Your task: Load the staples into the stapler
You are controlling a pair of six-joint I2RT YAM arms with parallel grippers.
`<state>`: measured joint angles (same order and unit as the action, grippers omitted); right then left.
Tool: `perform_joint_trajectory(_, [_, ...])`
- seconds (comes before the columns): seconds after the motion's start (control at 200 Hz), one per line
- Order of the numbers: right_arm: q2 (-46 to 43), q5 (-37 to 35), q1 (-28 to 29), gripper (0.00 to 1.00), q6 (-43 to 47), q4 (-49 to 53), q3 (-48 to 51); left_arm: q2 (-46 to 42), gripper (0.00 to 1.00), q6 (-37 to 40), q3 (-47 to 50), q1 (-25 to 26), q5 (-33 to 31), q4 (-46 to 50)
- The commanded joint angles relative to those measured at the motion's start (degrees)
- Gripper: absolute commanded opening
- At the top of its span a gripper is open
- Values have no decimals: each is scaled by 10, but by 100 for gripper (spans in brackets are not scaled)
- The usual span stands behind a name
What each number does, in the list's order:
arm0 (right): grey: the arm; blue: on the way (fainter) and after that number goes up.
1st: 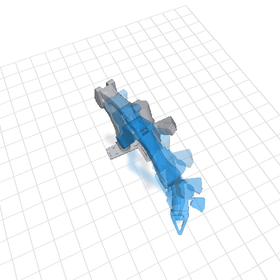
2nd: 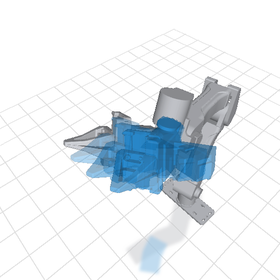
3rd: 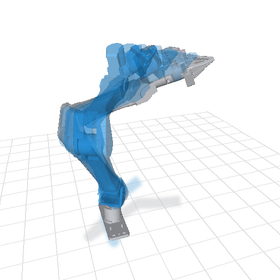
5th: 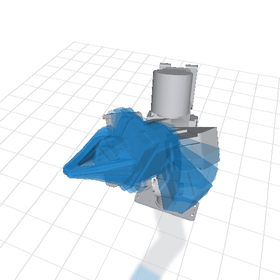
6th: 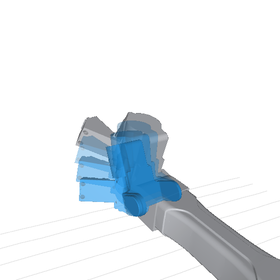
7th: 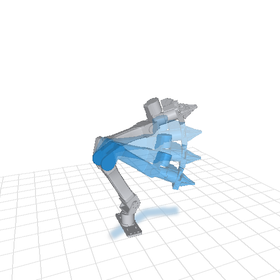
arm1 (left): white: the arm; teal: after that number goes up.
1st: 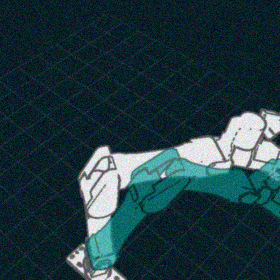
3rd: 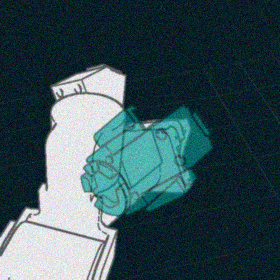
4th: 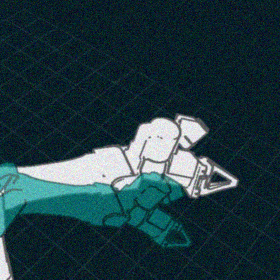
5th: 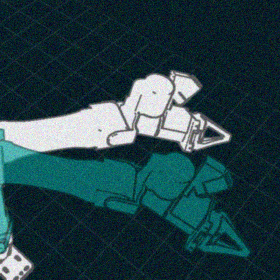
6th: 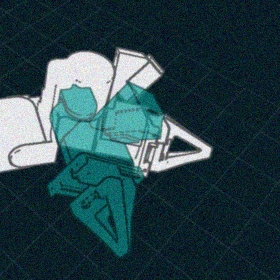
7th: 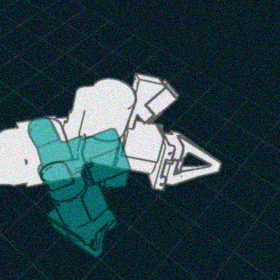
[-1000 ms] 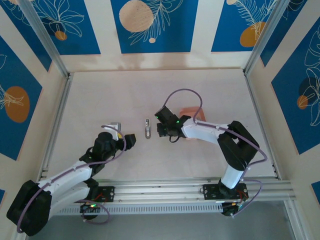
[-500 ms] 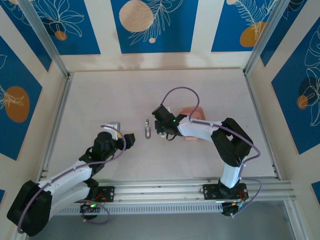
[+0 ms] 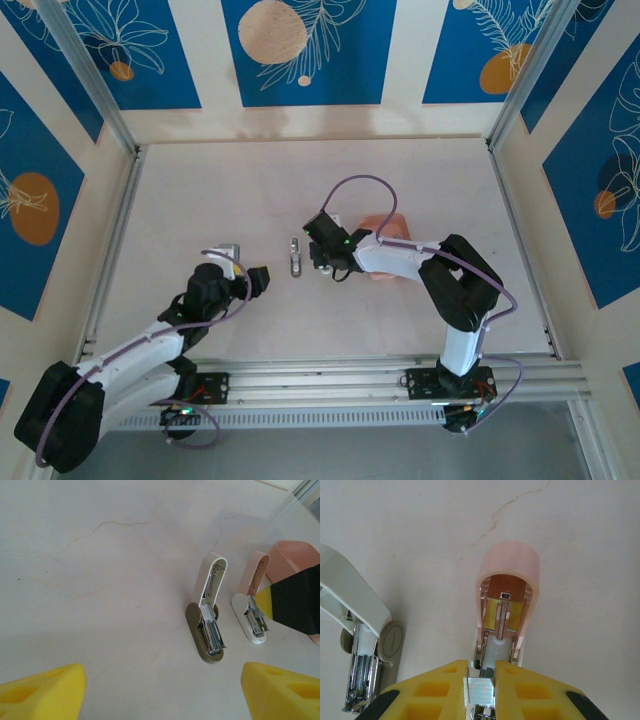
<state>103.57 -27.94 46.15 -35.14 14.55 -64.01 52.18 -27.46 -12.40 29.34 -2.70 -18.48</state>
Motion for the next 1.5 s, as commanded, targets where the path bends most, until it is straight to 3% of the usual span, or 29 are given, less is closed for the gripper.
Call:
perform_joint_trajectory(0.0, [4,-9,0,20,-10,-3,-4,-7,81,13,-8,-8,-5,-3])
perform_joint_trajectory(1.496, [-23,-30,12,19,-24,-4,42,-20,81,11,-8,-13,-2,8])
